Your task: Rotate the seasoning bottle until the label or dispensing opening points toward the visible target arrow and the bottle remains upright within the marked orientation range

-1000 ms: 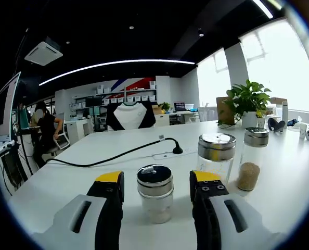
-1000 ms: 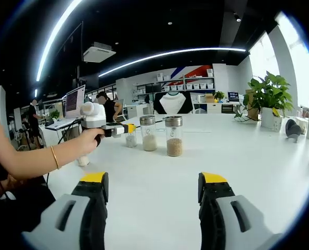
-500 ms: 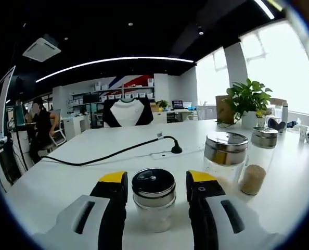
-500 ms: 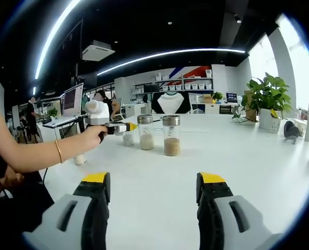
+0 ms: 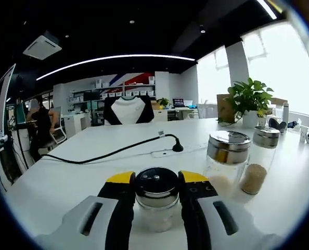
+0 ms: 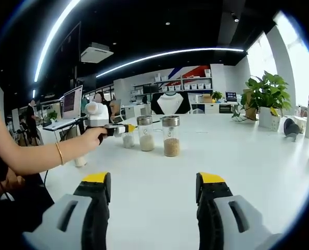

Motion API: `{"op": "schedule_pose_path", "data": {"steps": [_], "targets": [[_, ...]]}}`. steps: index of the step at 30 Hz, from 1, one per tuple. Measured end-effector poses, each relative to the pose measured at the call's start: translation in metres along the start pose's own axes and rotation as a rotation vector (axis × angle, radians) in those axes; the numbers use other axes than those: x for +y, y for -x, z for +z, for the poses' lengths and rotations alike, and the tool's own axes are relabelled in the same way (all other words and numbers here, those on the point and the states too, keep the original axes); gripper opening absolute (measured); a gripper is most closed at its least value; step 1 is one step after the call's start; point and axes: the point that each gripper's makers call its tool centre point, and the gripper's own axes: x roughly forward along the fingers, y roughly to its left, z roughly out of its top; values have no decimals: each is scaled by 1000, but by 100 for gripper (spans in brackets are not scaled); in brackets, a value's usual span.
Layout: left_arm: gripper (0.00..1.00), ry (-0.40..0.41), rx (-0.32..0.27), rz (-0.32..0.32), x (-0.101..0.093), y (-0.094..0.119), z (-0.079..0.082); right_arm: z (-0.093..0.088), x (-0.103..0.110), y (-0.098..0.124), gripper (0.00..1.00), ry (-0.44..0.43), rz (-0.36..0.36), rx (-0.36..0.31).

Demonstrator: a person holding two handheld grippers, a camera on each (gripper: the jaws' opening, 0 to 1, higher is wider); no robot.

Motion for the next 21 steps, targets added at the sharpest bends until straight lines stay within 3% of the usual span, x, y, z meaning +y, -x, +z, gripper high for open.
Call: {"op": "schedule_pose_path", "data": {"steps": [5, 10, 21], "targets": [[34, -84, -6, -19, -12, 9, 8, 6, 4, 2, 66, -6, 12, -14], [34, -25, -20, -28, -9, 15, 17, 11, 8, 6, 66, -2, 19, -23], [34, -33, -5, -41, -10, 37, 15, 12, 14, 11, 66, 2, 34, -28]]}}
